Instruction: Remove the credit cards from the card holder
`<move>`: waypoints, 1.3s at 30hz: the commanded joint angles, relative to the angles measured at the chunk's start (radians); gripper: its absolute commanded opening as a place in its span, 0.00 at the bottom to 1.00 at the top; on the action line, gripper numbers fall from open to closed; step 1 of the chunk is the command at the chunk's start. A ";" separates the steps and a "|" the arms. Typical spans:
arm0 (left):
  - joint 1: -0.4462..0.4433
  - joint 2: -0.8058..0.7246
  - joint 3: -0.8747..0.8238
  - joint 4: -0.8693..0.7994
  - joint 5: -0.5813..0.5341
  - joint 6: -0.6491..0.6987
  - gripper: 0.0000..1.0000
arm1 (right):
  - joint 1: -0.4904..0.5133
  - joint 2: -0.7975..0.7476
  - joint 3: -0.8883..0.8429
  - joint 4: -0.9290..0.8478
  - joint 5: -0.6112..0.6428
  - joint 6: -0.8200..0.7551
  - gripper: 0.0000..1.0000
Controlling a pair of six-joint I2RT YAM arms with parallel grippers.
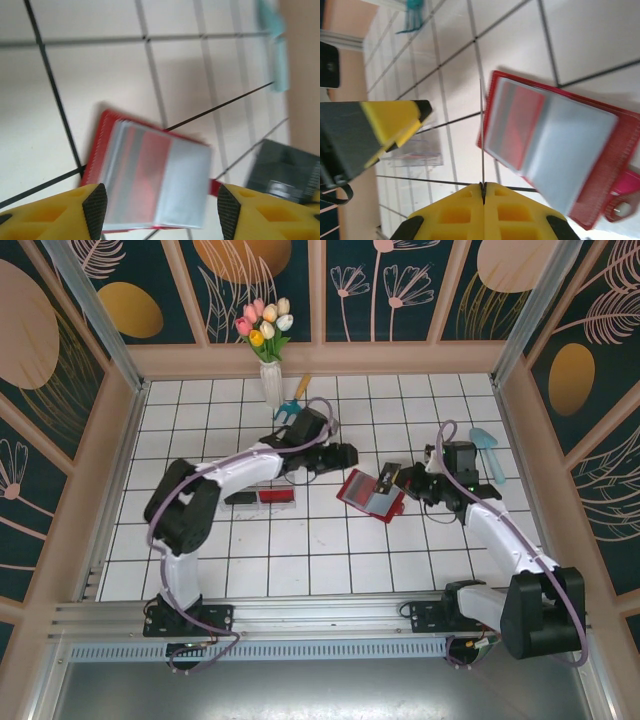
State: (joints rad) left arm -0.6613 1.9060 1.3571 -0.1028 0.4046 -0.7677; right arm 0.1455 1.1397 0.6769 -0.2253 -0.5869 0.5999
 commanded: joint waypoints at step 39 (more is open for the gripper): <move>0.178 -0.246 -0.211 0.498 0.430 -0.109 0.33 | 0.088 0.386 0.435 0.384 -0.592 0.036 0.00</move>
State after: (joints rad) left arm -0.4862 1.6573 1.1316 0.4099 0.8261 -0.9138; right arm 0.2195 1.5150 1.0821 0.1390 -1.1461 0.6601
